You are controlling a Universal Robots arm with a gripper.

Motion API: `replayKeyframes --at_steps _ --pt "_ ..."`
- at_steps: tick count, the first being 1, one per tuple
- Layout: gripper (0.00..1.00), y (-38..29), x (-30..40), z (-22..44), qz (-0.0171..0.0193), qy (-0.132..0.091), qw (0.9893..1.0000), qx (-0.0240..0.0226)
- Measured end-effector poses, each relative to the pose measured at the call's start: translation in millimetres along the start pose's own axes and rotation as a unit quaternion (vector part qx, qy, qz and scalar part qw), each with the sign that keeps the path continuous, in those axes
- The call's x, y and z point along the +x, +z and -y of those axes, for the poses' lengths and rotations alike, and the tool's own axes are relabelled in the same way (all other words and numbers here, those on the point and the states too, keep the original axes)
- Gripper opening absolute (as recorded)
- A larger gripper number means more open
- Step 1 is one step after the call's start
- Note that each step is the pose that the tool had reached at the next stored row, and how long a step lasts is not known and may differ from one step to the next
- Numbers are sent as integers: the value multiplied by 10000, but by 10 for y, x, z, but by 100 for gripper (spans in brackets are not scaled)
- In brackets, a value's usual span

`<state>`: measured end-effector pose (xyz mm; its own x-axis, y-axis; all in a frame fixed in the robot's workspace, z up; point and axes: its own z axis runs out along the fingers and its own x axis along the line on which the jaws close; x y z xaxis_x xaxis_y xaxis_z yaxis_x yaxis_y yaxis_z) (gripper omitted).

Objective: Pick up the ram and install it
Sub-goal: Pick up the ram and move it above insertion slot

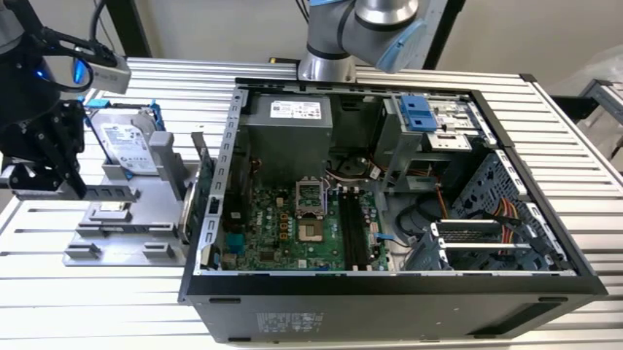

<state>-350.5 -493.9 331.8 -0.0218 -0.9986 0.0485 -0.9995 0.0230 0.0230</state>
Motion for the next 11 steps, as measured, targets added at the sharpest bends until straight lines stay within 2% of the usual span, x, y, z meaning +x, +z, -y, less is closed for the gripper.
replayKeyframes --at_steps 11 --pt "0 -61 4 -1 1 -1 10000 0"
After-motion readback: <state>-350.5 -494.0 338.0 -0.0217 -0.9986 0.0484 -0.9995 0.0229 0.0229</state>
